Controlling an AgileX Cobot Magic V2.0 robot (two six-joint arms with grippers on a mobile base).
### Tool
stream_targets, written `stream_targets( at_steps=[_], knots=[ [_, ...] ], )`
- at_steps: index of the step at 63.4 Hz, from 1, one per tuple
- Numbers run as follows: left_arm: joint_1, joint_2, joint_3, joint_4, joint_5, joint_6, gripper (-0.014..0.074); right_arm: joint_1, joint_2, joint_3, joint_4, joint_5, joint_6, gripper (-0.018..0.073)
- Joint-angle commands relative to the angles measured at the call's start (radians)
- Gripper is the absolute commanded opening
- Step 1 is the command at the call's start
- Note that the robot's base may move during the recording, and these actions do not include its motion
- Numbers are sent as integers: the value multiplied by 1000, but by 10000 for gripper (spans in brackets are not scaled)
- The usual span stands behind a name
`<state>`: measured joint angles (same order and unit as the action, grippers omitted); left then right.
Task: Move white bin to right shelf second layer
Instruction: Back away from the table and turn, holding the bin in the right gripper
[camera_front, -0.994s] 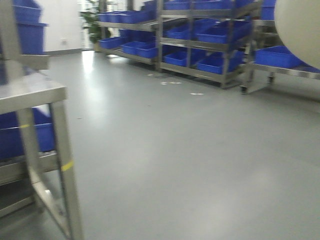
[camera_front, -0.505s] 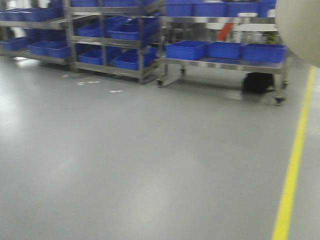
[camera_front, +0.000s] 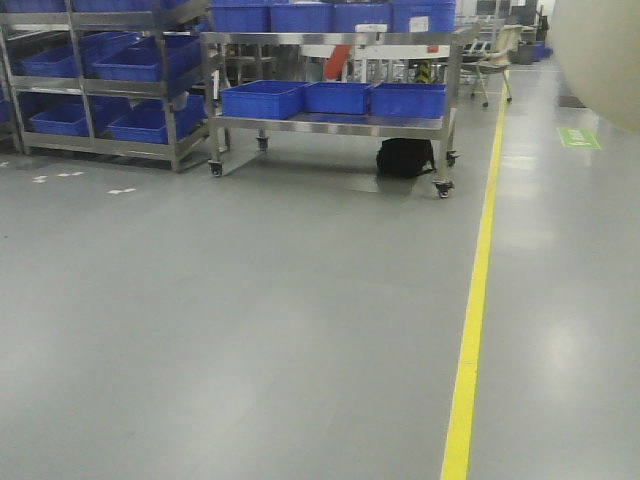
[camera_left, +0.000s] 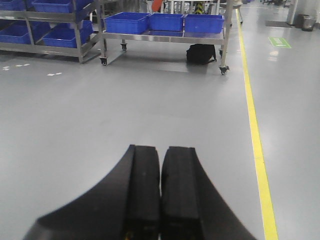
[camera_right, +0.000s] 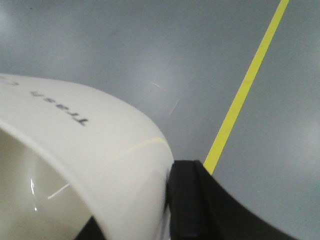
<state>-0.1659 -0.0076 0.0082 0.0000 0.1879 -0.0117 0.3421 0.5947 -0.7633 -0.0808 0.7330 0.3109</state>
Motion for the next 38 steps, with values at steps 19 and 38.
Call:
stream_targets(
  at_steps=[19,38],
  knots=[
    [-7,-14,27,0,-89,-7,85,-8,2,-29,-5,-94,5,50],
    [-7,-14,27,0,-89,-7,85,-8,2,-29,-5,-94,5,50]
  ],
)
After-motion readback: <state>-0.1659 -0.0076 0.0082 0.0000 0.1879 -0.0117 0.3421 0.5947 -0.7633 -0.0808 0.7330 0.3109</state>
